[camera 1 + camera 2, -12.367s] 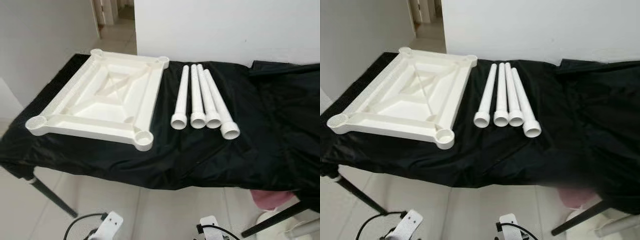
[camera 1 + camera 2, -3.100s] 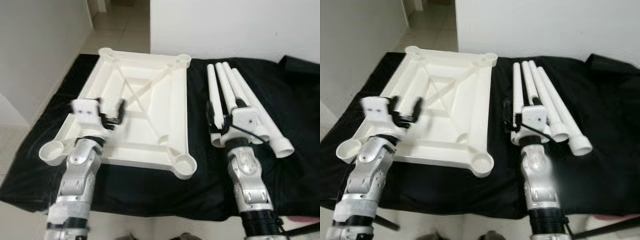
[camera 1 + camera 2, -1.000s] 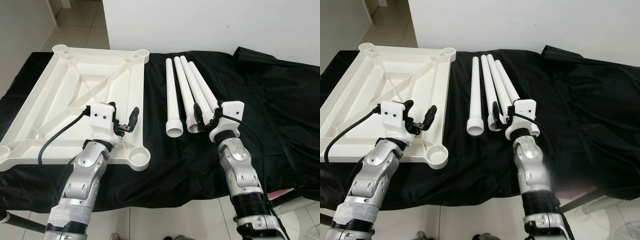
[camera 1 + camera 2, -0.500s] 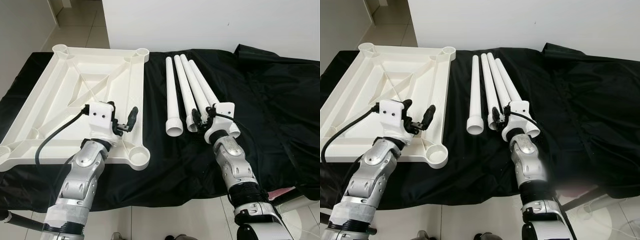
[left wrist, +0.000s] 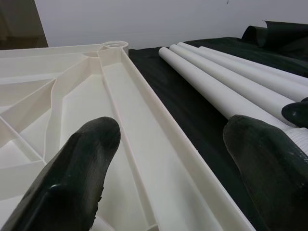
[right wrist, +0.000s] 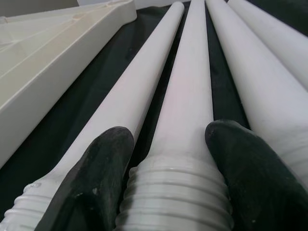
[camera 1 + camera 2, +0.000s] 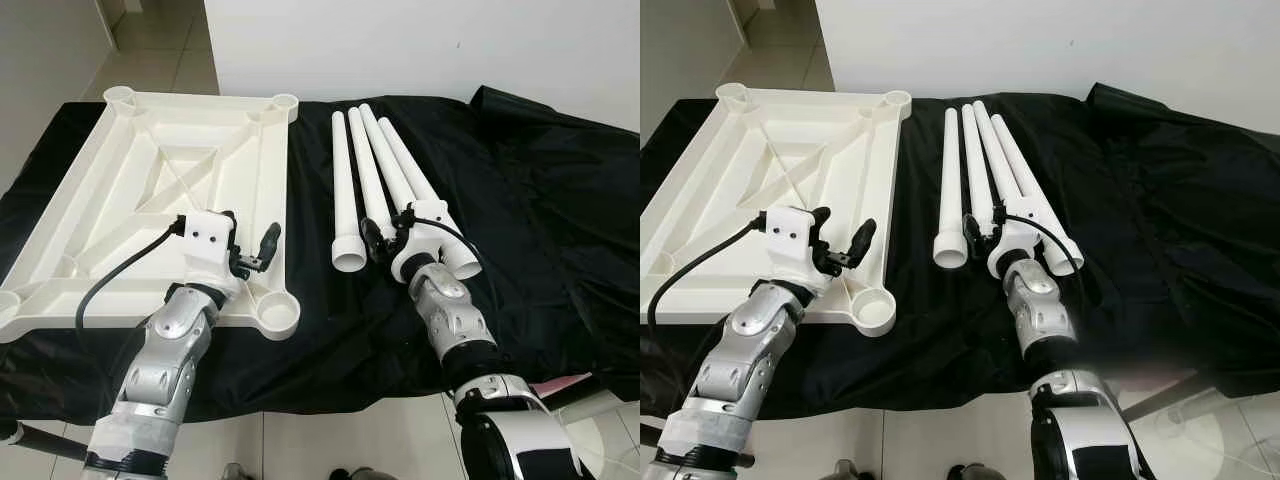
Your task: Building children table
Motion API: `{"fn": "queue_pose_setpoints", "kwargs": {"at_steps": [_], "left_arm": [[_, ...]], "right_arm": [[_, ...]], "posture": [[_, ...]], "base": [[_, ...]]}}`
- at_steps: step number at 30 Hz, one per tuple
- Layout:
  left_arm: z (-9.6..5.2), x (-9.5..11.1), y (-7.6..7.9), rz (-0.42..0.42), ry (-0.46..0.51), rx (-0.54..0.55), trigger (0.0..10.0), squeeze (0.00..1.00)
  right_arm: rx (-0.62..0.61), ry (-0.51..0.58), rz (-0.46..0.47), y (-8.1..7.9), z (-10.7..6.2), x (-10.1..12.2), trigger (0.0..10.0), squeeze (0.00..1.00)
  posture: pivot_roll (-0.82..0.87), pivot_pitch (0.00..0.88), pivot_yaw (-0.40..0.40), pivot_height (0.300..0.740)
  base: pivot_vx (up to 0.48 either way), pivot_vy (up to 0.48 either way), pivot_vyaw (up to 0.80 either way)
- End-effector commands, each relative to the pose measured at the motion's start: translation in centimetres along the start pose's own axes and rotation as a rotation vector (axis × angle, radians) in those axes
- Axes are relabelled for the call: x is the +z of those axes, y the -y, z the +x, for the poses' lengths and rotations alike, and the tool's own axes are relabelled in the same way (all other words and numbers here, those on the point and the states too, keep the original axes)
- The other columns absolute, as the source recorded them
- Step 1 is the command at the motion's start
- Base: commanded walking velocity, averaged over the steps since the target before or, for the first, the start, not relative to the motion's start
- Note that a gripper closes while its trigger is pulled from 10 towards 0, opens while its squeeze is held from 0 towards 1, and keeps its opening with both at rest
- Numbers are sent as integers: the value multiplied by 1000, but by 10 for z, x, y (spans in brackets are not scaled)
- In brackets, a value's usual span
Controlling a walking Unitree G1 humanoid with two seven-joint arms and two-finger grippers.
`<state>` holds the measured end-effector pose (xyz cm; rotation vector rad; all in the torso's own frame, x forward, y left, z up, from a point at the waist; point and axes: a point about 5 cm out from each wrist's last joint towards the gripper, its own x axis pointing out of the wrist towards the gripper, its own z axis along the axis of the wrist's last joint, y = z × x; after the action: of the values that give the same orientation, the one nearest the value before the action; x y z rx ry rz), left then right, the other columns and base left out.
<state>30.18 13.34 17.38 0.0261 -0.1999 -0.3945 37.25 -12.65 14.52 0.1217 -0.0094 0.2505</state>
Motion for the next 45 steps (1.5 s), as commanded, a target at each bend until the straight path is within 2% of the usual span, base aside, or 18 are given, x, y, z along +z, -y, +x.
{"fn": "queue_pose_setpoints", "kwargs": {"at_steps": [1, 16, 22, 33, 35, 45], "left_arm": [[-2, -2, 4, 2, -16, -76, 10000, 0], [-2, 0, 3, 10, -14, -63, 10000, 0], [-2, 0, 2, 15, -13, -57, 10000, 0], [-2, 1, 2, 21, -11, -54, 10000, 0], [-1, 1, 1, 20, -11, -52, 10000, 0], [-1, 1, 1, 15, -9, -44, 10000, 0]], "right_arm": [[4, -30, 3, -3, 0, -7, 10000, 0], [-47, -145, 105, -10, 8, -25, 10000, 0], [-40, -166, 66, -16, 7, -33, 10000, 0], [-77, -211, 104, -18, 8, -38, 10000, 0], [-73, -215, 87, -20, 7, -39, 10000, 0], [-51, -195, 68, -34, 3, -42, 10000, 0]], "posture": [[-15, 125, -13, 740], [5, 101, -24, 740], [7, 102, -22, 740], [0, 110, -19, 740], [0, 110, -20, 740], [-2, 108, -23, 740]], "base": [[0, 0, 0], [0, 0, 0], [0, 0, 0], [0, 0, 0], [0, 0, 0], [0, 0, 0]]}}
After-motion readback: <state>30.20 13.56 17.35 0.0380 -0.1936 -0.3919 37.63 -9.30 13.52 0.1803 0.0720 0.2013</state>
